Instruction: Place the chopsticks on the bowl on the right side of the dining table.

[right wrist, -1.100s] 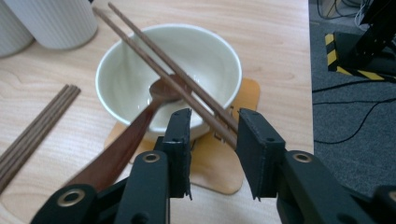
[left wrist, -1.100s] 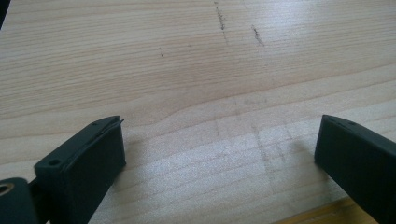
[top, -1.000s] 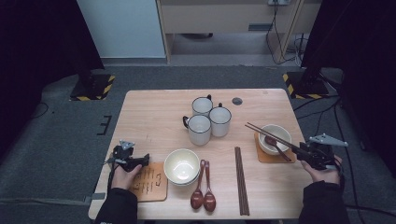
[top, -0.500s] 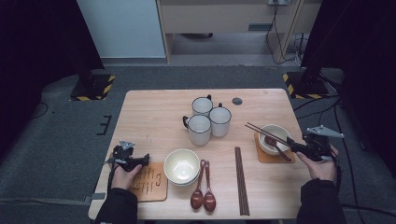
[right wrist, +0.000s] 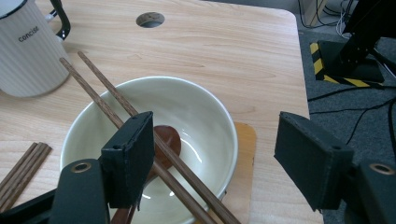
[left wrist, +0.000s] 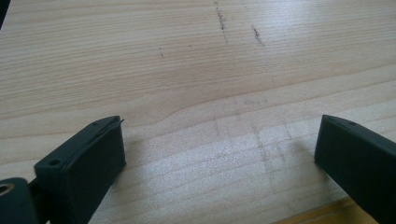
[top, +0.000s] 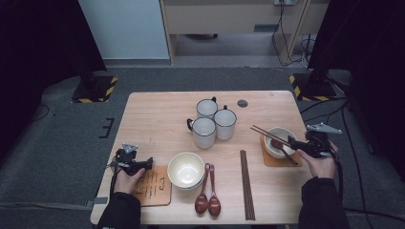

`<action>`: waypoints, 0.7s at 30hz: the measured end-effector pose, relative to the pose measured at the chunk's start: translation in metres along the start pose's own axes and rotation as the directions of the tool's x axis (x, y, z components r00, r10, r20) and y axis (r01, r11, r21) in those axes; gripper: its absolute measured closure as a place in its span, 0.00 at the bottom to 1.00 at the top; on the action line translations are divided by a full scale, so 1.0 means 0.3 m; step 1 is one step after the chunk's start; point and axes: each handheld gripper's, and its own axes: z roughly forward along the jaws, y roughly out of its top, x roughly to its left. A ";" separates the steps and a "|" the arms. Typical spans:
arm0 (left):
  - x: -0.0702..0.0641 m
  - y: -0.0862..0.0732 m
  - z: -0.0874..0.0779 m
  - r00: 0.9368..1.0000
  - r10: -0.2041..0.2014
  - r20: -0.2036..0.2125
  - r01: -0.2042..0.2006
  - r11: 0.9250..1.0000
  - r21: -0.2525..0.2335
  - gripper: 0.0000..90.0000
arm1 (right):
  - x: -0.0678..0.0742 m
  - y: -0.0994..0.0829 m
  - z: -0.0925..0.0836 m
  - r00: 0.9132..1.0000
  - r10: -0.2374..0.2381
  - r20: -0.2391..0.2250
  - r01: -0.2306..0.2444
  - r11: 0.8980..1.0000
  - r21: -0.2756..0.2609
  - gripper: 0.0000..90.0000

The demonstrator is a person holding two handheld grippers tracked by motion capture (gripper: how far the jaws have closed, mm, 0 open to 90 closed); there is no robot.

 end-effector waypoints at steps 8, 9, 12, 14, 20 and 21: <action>0.000 0.000 0.000 1.000 0.000 0.000 0.000 1.000 0.000 0.01 | 0.023 0.028 0.023 0.999 -0.045 0.001 0.045 0.999 -0.009 0.35; 0.000 0.000 0.000 1.000 0.000 0.000 0.000 1.000 0.000 0.01 | 0.026 0.030 0.028 0.999 -0.038 -0.011 0.038 0.999 -0.013 0.35; 0.000 0.000 0.000 1.000 0.000 0.000 0.000 1.000 0.000 0.01 | 0.029 0.032 0.038 0.999 -0.030 -0.026 0.030 0.999 -0.011 0.35; 0.000 0.000 0.000 1.000 0.000 0.000 0.000 1.000 0.000 0.01 | 0.035 0.036 0.053 0.999 -0.038 -0.012 0.037 0.999 -0.005 0.35; 0.000 0.000 0.000 1.000 0.000 0.000 0.000 1.000 0.000 0.01 | 0.052 0.049 0.078 0.999 -0.031 -0.026 0.030 0.999 -0.021 0.32; 0.000 0.000 0.000 1.000 0.000 0.000 0.000 1.000 0.000 0.01 | 0.054 0.050 0.084 0.999 -0.033 -0.022 0.033 0.999 -0.021 0.32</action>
